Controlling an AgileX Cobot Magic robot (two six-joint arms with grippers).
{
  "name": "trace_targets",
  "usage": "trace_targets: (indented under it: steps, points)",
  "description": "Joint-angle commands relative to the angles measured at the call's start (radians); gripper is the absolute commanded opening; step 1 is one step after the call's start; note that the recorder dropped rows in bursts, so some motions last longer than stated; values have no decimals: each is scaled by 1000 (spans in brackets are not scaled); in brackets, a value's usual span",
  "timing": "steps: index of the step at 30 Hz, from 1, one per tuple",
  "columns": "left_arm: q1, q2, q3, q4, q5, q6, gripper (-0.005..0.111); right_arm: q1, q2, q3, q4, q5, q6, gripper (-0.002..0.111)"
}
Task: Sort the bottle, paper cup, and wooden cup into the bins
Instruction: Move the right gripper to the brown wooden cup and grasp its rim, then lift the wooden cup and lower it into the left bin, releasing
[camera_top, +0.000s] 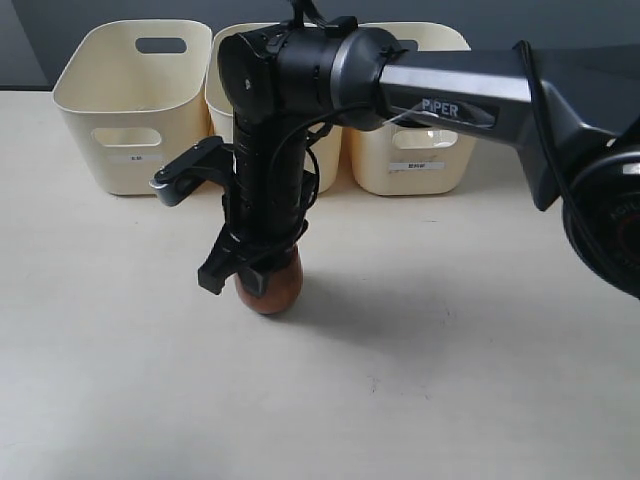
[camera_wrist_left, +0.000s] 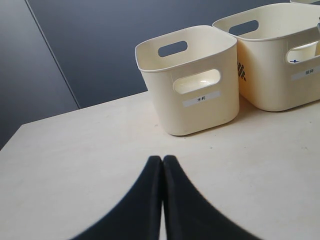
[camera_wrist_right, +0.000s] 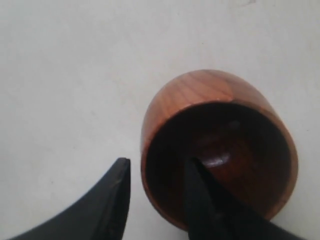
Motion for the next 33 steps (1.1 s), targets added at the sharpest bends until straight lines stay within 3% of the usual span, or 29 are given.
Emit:
trace_targets:
  steps: [1,5,33]
  points:
    - [3,-5,1,0,-4,-2,0,-1,-2,1,2,1,-24,24]
    - [3,-5,1,0,-4,-2,0,-1,-2,1,8,1,-64,-1]
    - [3,-5,1,6,-4,-2,0,-1,-2,1,32,-77,-109,-1]
